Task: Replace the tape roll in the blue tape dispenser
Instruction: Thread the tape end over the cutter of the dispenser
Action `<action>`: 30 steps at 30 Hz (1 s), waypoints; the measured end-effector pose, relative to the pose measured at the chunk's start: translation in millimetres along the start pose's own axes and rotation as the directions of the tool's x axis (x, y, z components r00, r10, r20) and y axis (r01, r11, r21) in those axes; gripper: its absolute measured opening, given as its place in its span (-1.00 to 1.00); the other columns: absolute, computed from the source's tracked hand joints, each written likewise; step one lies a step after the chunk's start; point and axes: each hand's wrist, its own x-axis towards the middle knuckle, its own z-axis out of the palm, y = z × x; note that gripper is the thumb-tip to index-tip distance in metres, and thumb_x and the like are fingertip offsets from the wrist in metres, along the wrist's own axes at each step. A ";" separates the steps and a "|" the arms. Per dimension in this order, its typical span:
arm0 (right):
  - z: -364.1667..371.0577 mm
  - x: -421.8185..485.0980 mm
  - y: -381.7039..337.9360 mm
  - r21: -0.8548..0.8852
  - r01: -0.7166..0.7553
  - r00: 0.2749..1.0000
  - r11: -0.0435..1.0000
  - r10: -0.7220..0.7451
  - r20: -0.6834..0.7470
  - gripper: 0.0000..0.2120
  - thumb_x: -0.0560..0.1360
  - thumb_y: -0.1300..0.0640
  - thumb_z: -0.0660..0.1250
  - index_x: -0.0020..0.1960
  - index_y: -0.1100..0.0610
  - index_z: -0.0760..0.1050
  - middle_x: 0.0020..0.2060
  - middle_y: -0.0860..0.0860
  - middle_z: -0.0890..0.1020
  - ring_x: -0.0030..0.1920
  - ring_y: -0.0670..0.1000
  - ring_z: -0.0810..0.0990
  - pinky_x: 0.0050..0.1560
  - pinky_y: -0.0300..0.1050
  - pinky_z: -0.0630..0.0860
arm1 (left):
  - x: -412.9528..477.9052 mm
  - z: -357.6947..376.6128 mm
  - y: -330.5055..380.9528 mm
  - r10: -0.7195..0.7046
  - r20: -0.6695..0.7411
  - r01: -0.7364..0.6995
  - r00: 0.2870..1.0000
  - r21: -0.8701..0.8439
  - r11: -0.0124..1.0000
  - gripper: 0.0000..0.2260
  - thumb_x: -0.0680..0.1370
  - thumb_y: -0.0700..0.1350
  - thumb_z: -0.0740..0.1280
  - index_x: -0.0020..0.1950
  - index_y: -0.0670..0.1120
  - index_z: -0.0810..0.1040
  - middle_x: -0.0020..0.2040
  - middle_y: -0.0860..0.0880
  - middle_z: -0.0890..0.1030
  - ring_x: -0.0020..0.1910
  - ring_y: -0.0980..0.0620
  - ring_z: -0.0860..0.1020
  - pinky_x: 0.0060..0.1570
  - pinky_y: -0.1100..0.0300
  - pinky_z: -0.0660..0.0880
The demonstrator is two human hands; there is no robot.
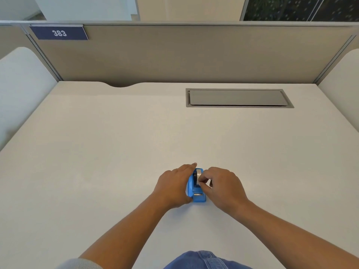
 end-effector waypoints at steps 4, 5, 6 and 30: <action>-0.3 -0.6 -1.5 0.004 -0.001 1.000 1.000 0.001 0.023 -0.84 0.55 0.05 0.27 -0.03 -0.05 0.63 -0.14 -0.09 0.65 -0.21 -0.03 0.56 -0.19 -0.11 0.51 | -0.5 0.2 5.2 -0.020 0.003 0.020 1.000 0.004 1.000 -0.12 0.37 0.01 0.48 0.56 0.04 0.06 0.52 0.10 0.28 0.30 -0.01 0.47 0.17 0.11 0.45; -0.1 -1.1 -1.7 -0.001 0.001 0.999 1.000 -0.001 0.032 -0.83 0.56 0.05 0.26 -0.02 -0.05 0.64 -0.13 -0.09 0.66 -0.20 -0.02 0.56 -0.18 -0.10 0.52 | -0.7 1.2 6.3 -0.028 0.008 0.029 1.000 -0.003 1.000 -0.11 0.36 0.01 0.49 0.56 0.03 0.06 0.52 0.10 0.27 0.27 -0.01 0.49 0.14 0.11 0.46; 0.2 -1.9 -1.8 -0.004 0.001 0.999 1.000 0.000 0.038 -0.83 0.56 0.05 0.26 -0.02 -0.05 0.64 -0.13 -0.08 0.66 -0.20 -0.02 0.56 -0.18 -0.09 0.52 | -1.1 2.3 7.2 -0.037 0.010 0.037 0.999 -0.010 0.999 -0.10 0.34 0.02 0.49 0.56 0.03 0.06 0.51 0.11 0.27 0.25 -0.02 0.50 0.12 0.11 0.47; 13.7 -43.1 -1.1 -0.137 0.239 0.963 0.961 -0.252 -0.094 -0.95 0.38 0.09 0.47 -0.22 -0.04 0.63 -0.35 -0.15 0.66 -0.36 -0.12 0.55 -0.42 -0.28 0.41 | 2.4 7.8 9.3 -0.106 -0.073 0.103 0.992 -0.041 0.994 -0.19 0.23 0.08 0.55 0.41 0.10 0.28 0.31 0.14 0.47 0.12 0.02 0.57 -0.03 0.14 0.52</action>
